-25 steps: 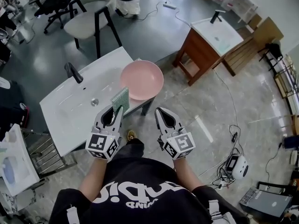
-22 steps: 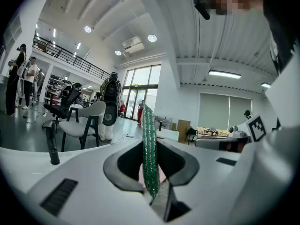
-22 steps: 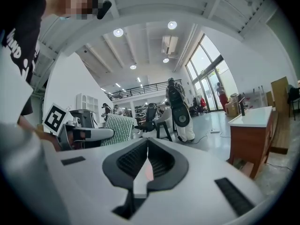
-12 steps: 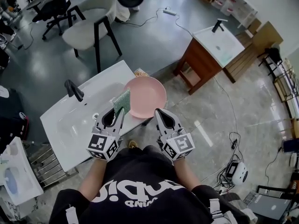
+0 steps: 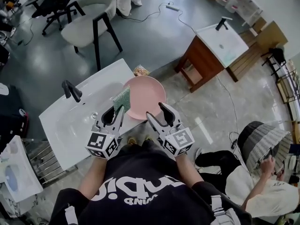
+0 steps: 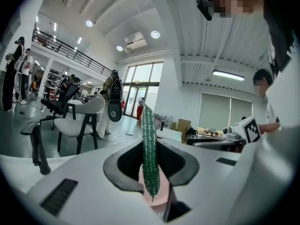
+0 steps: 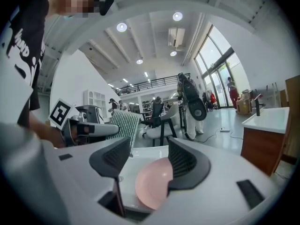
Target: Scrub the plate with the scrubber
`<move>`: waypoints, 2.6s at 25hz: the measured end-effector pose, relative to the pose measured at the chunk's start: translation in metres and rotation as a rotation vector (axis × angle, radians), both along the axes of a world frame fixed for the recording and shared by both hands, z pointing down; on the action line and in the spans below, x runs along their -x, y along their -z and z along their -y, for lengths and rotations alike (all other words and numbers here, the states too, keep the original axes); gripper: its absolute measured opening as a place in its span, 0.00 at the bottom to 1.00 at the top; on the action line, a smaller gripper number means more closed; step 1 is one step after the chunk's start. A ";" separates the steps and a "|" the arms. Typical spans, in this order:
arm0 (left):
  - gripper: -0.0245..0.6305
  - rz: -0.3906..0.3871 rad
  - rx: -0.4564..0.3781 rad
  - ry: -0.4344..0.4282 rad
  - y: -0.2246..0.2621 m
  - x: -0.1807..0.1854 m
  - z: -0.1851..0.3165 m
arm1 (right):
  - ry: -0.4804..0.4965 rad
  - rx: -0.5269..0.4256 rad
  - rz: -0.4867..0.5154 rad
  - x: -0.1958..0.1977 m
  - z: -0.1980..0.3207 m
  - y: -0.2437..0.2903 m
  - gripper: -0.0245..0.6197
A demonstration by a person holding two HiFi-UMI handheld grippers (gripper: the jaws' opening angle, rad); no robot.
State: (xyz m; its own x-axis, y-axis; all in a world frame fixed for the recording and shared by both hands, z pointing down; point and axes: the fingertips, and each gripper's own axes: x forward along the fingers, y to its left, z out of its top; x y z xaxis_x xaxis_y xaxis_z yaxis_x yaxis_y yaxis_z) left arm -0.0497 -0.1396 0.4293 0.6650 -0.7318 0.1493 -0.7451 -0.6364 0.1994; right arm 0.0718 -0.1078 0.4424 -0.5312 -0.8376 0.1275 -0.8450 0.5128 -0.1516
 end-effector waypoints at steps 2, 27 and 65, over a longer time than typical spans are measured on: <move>0.17 0.003 0.004 0.018 -0.001 0.000 0.002 | 0.051 0.022 -0.052 0.006 0.002 -0.011 0.45; 0.17 -0.007 0.045 0.142 -0.020 0.004 0.017 | 0.480 0.209 -0.669 0.034 -0.009 -0.184 0.45; 0.17 -0.069 0.049 0.197 -0.015 0.028 0.021 | 0.613 0.231 -0.677 0.057 0.001 -0.155 0.08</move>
State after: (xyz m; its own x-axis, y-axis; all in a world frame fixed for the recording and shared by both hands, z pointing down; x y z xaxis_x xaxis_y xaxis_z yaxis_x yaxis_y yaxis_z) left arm -0.0778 -0.1608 0.4438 0.5200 -0.8413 0.1473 -0.8376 -0.4685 0.2811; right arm 0.0151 -0.1086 0.5969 -0.6231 -0.3520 0.6985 -0.3836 0.9158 0.1193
